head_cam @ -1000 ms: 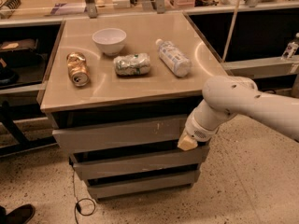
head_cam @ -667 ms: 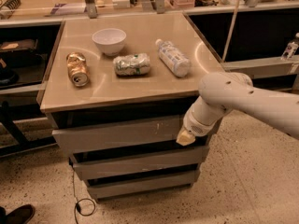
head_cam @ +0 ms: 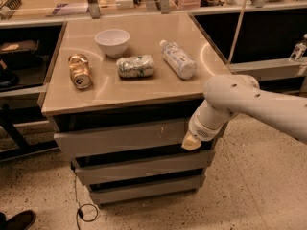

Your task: Close top drawer

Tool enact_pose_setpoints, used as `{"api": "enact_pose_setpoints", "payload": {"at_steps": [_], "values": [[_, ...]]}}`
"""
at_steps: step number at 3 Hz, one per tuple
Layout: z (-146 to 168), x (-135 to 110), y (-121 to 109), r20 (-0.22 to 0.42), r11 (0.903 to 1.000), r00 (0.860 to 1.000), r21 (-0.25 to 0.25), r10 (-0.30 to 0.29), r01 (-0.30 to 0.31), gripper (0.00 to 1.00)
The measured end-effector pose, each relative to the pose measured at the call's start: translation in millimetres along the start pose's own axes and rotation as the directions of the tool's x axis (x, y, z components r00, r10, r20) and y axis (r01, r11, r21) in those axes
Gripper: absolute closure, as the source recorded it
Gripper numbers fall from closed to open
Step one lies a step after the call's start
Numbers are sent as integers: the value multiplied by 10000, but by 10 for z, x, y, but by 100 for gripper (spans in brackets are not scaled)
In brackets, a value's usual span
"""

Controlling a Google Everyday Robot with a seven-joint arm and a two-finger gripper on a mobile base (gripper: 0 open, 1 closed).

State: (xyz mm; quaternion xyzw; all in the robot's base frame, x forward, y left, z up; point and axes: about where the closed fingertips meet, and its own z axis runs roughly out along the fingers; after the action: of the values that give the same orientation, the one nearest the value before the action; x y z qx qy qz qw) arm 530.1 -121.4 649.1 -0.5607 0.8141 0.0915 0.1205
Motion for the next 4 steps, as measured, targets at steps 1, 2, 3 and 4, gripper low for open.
{"api": "enact_pose_setpoints", "payload": {"at_steps": [1,2,3,4], "values": [[0,0,0,0,10000,10000,0,0,0,58],[0,0,0,0,10000,10000,0,0,0,35],[1,0,0,-1,10000,10000,-1,-1,1,11],[1,0,1,-1,10000,10000,-2,-1,1,0]]}}
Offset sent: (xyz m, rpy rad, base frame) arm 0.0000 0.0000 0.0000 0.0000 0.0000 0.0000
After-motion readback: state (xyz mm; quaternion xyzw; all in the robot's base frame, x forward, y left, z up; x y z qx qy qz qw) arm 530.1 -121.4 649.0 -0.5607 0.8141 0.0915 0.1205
